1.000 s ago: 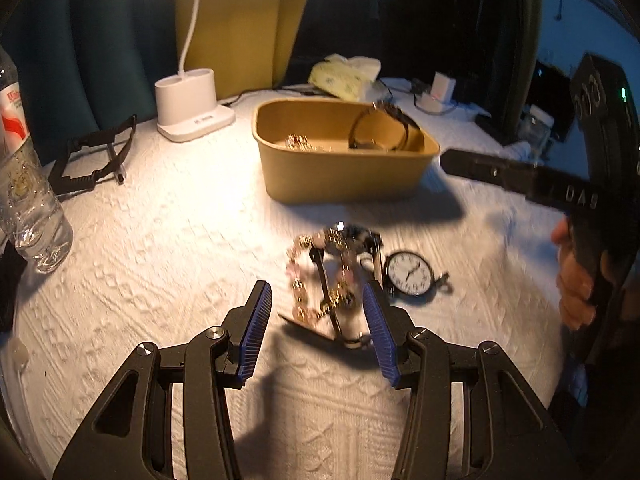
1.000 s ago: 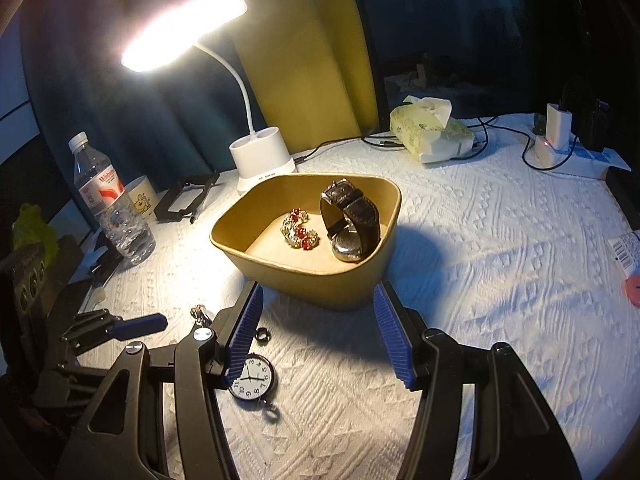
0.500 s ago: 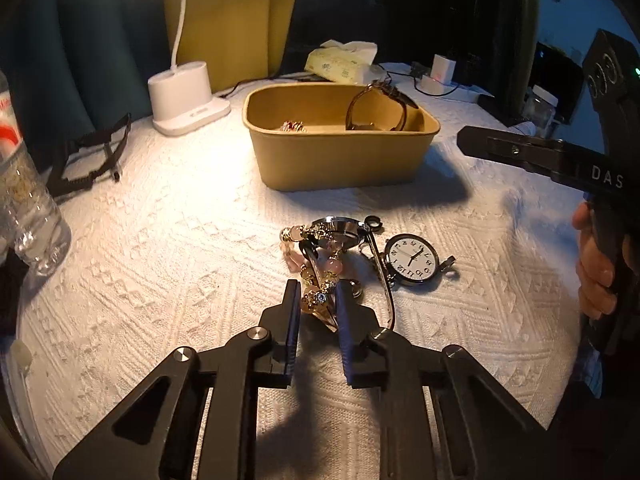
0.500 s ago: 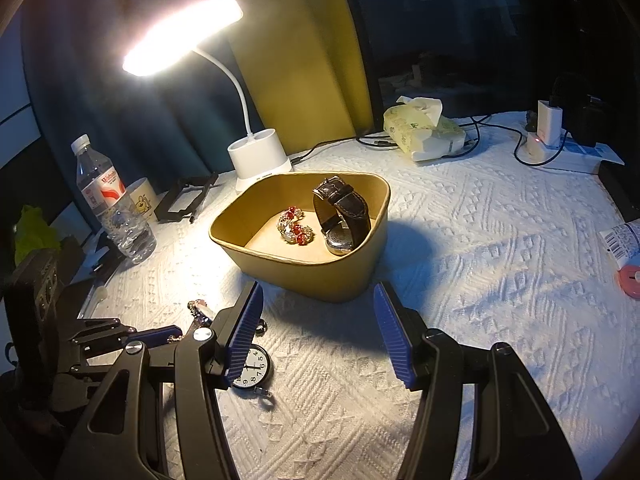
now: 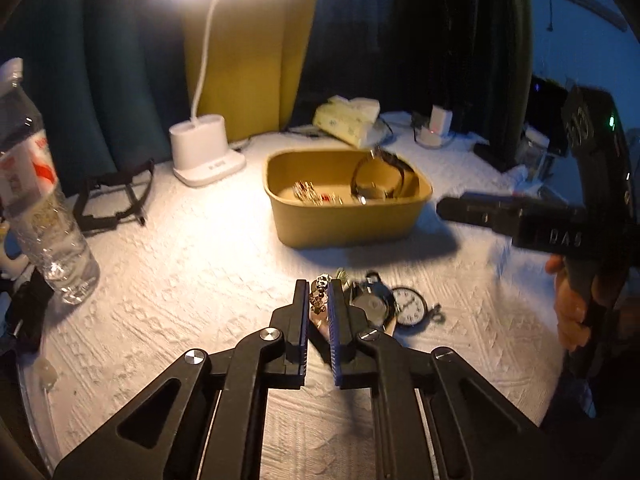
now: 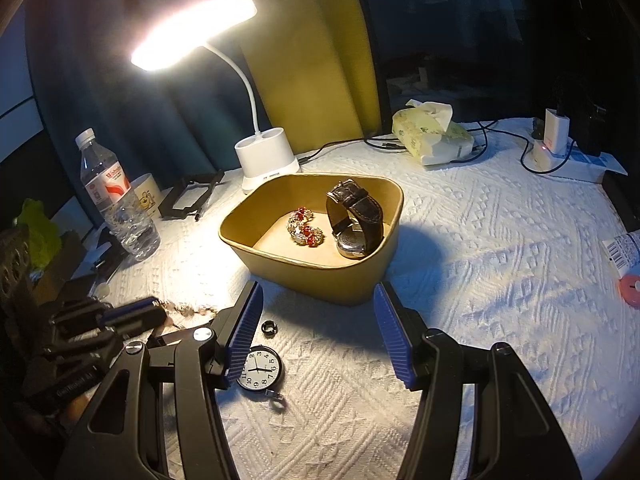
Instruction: Organize jewelry
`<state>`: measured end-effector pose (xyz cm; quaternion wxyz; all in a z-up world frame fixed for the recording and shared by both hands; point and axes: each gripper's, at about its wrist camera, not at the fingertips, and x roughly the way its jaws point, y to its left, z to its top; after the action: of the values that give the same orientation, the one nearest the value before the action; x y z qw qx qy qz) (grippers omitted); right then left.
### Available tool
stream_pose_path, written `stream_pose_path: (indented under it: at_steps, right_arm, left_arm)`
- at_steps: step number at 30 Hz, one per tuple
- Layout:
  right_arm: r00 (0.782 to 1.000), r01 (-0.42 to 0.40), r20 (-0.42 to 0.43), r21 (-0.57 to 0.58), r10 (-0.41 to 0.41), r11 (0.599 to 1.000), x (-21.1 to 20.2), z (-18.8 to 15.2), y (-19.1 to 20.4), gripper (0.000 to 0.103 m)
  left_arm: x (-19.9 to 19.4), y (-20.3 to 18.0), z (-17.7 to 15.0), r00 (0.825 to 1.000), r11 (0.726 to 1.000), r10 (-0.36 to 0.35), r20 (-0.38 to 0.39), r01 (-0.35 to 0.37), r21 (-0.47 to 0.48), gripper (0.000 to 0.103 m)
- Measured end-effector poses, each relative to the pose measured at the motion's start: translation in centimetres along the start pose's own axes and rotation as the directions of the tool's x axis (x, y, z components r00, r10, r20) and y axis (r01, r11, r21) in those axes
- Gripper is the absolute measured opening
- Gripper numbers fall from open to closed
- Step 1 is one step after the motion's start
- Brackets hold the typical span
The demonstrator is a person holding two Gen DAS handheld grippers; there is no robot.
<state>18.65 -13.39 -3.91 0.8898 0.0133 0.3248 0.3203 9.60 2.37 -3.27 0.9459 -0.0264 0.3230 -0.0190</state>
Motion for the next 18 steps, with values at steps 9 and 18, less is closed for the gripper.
stream_pose_path:
  at_steps: [9, 18]
  right_arm:
    - [1.000, -0.015, -0.023, -0.030, 0.014, 0.999, 0.6, -0.1, 1.5, 0.058]
    - [0.994, -0.066, -0.093, -0.076, 0.059, 0.995, 2.3, -1.2, 4.6, 0.058]
  left_arm:
    - [-1.8, 2.2, 0.7, 0.996, 0.998, 0.035, 0.081, -0.032, -0.048, 0.010]
    - [-2.9, 5.1, -0.1, 0.989, 0.991, 0.072, 0.125, -0.057, -0.119, 0.010]
